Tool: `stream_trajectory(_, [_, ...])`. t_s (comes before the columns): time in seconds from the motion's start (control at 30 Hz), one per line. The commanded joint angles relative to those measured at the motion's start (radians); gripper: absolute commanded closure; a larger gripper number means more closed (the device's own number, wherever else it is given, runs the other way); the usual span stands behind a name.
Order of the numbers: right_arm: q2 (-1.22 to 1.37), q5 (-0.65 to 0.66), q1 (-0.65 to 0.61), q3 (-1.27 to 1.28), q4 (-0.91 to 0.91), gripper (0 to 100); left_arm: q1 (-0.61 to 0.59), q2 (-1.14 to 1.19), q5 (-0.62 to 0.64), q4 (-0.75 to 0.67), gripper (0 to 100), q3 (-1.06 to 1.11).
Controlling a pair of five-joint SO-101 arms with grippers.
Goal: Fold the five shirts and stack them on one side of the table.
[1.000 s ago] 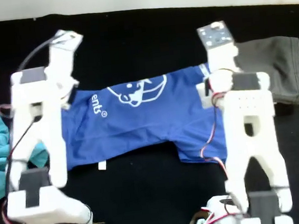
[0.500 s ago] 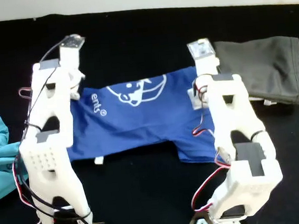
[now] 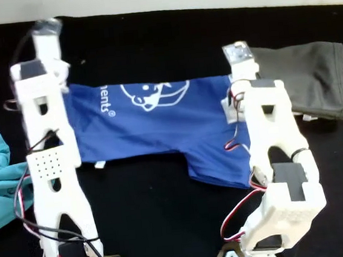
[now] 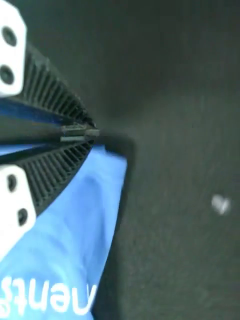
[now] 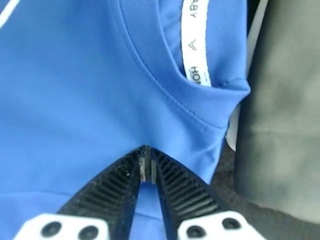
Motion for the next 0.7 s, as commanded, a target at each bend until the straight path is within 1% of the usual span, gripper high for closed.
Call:
stream_trajectory(0.0, [-0.036,-0.008,0.008,-0.099,0.087,99.3,-0.007,-0.01,0.044,0.124,99,-0.148])
stream_trajectory(0.1, [-0.117,-0.008,-0.01,-0.111,0.11,99.3,-0.001,-0.01,0.046,0.207,99,-0.18])
stream_trajectory(0.27, [-0.259,-0.008,-0.084,-0.028,0.104,99.3,0.036,0.01,0.044,0.216,99,-0.18])
stream_trajectory(0.43, [-0.282,-0.008,-0.15,0.068,0.104,99.3,0.073,0.124,0.04,0.138,99,-0.18])
stream_trajectory(0.53, [-0.283,-0.008,-0.15,0.12,0.104,99.3,0.071,0.18,0.04,0.087,99,-0.18])
stream_trajectory(0.67, [-0.283,-0.008,-0.147,0.193,0.105,99.3,0.067,0.183,0.04,0.025,99,-0.18])
